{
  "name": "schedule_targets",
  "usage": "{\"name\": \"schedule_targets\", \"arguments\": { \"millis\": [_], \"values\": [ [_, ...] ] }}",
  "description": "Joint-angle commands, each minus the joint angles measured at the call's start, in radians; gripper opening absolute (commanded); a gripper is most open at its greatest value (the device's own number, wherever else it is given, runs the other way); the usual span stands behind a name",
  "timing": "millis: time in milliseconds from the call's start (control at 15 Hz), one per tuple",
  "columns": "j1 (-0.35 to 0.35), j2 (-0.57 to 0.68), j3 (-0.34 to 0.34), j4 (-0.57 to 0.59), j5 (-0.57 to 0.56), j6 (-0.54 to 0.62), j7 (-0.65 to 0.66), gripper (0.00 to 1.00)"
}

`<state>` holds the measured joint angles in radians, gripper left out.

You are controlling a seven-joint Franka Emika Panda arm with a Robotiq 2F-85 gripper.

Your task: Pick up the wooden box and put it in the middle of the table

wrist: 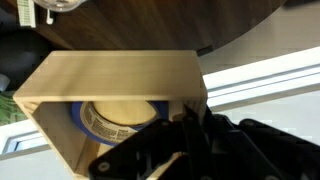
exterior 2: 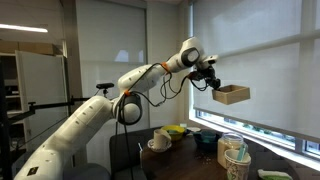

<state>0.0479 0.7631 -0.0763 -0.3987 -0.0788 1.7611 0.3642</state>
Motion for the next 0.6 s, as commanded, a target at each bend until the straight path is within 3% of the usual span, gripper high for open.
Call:
{"name": "schedule_targets", "arguments": {
  "millis": [0,533],
  "values": [
    [0.026,-0.049,0.016,-0.032,0.027,-0.128,0.065,0.02],
    [0.103,-0.045,-0.02,-0.026,-0.011,-0.319,0.383,0.02]
  ]
}}
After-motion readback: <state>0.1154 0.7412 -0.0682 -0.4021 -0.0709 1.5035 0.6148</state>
